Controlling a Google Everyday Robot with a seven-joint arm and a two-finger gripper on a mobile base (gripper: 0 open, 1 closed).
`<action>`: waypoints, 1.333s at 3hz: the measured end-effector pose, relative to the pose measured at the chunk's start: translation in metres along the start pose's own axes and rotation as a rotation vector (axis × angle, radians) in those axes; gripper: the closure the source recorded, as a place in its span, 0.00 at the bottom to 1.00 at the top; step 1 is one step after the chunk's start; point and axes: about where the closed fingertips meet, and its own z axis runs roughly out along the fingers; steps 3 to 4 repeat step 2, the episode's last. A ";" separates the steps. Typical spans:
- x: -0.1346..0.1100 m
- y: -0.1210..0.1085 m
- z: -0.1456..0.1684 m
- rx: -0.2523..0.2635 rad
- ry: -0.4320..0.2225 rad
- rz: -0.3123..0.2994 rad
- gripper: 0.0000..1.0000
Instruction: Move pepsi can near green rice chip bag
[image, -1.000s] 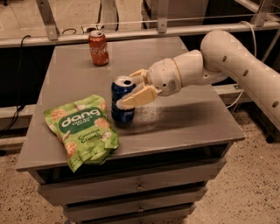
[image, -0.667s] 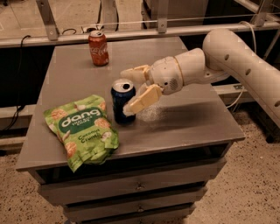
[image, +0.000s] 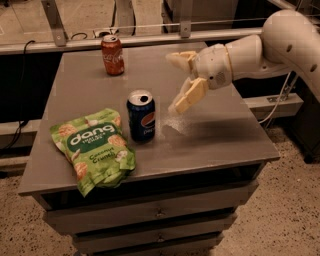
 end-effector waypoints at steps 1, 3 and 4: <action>0.003 -0.055 -0.054 0.193 0.007 -0.067 0.00; -0.007 -0.062 -0.061 0.218 -0.003 -0.084 0.00; -0.007 -0.062 -0.061 0.218 -0.003 -0.084 0.00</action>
Offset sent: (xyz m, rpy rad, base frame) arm 0.0458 -0.0489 0.0207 0.0016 -0.1218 -0.1386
